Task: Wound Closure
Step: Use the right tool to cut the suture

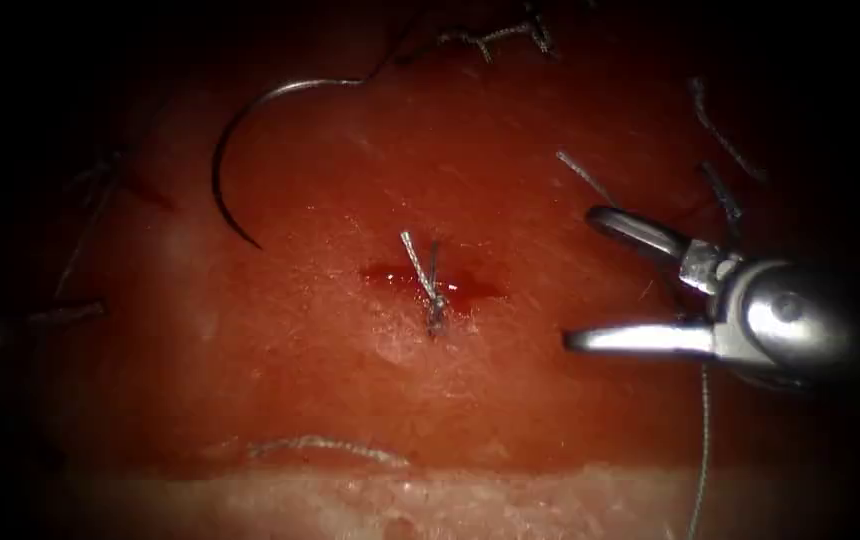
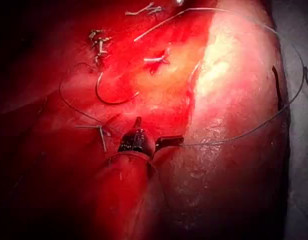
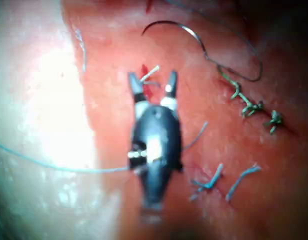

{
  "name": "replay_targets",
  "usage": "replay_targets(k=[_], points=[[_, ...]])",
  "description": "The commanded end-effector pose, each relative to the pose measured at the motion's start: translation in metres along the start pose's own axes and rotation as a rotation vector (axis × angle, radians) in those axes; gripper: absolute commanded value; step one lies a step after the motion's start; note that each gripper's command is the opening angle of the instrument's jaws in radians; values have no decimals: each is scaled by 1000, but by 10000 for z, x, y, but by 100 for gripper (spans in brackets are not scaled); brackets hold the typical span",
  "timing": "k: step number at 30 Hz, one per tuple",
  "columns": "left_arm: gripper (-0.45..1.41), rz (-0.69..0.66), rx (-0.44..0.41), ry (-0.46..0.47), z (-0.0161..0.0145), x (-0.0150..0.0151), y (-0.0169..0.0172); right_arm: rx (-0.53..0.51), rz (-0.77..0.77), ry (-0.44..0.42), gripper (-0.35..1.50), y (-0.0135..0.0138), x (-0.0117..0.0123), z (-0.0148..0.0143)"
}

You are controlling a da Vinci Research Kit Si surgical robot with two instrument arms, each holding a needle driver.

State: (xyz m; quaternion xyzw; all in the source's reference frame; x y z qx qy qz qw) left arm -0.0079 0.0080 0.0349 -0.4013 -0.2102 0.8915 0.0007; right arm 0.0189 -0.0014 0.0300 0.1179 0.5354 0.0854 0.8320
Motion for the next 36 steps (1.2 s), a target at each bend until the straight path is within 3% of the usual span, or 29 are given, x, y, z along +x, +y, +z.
replay_targets(k=[1, 6, 16, 27, 36], points=[[110, -7, 21, 34, 5, 7, -9, 1, -2, 2, 128, 1, -3, 9], [108, -94, 78, 252, 8, 49, -26, 0, -3, 2, 128, 1, -4, 11], [103, -194, 166, 431, 57, 100, -55, 3, -6, -10, 128, 0, -7, 13], [93, -212, 263, 446, 65, 78, -92, 9, -10, -18, 128, 5, -18, 10], [93, -213, 272, 452, 67, 76, -88, 1, -7, -36, 128, 7, -22, 11]])
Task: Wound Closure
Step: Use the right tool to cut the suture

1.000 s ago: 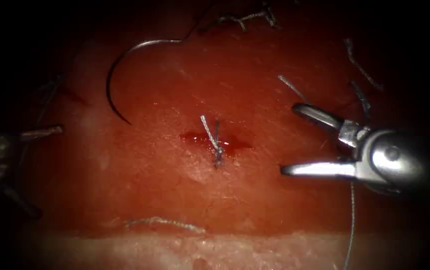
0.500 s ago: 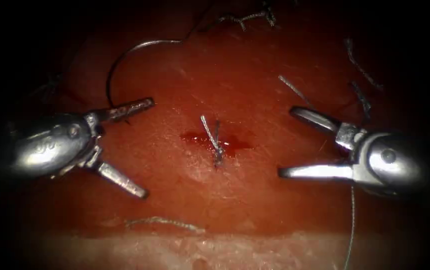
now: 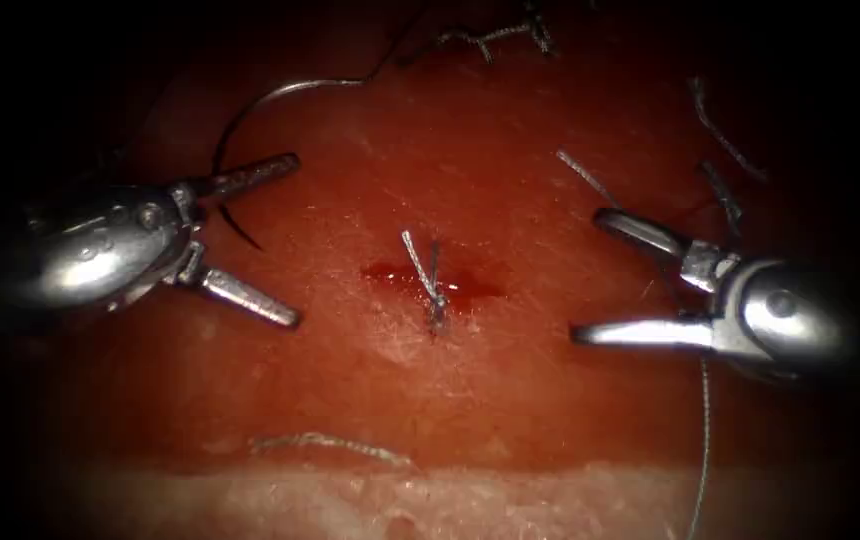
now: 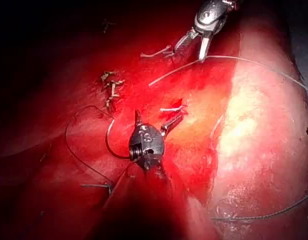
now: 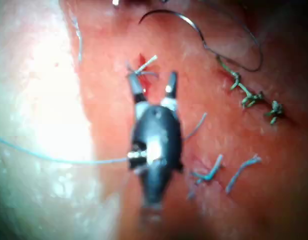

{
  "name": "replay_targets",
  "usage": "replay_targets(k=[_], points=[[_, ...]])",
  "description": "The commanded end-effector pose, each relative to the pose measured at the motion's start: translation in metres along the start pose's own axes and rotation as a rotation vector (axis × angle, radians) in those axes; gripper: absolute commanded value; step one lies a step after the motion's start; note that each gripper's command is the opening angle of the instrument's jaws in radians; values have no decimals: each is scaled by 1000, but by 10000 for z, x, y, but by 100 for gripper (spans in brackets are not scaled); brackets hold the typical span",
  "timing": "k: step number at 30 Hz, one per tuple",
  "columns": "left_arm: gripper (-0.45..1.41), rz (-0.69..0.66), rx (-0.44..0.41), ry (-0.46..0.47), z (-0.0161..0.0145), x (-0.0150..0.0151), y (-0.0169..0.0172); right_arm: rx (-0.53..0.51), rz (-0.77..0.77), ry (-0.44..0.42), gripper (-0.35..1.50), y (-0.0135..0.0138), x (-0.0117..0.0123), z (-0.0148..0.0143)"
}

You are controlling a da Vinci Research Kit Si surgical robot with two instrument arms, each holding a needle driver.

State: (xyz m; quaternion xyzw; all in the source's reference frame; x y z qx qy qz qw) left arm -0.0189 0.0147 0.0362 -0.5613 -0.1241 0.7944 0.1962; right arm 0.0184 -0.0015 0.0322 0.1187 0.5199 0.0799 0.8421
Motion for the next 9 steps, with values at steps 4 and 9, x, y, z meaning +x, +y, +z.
replay_targets(k=[4, 9], points=[[93, -3, -2, 1, 4, -2, -2, -1, -1, 2, 128, 1, 0, 8], [93, -2, -3, 1, 2, -3, -1, -2, -1, 2, 128, 1, 0, 9]])
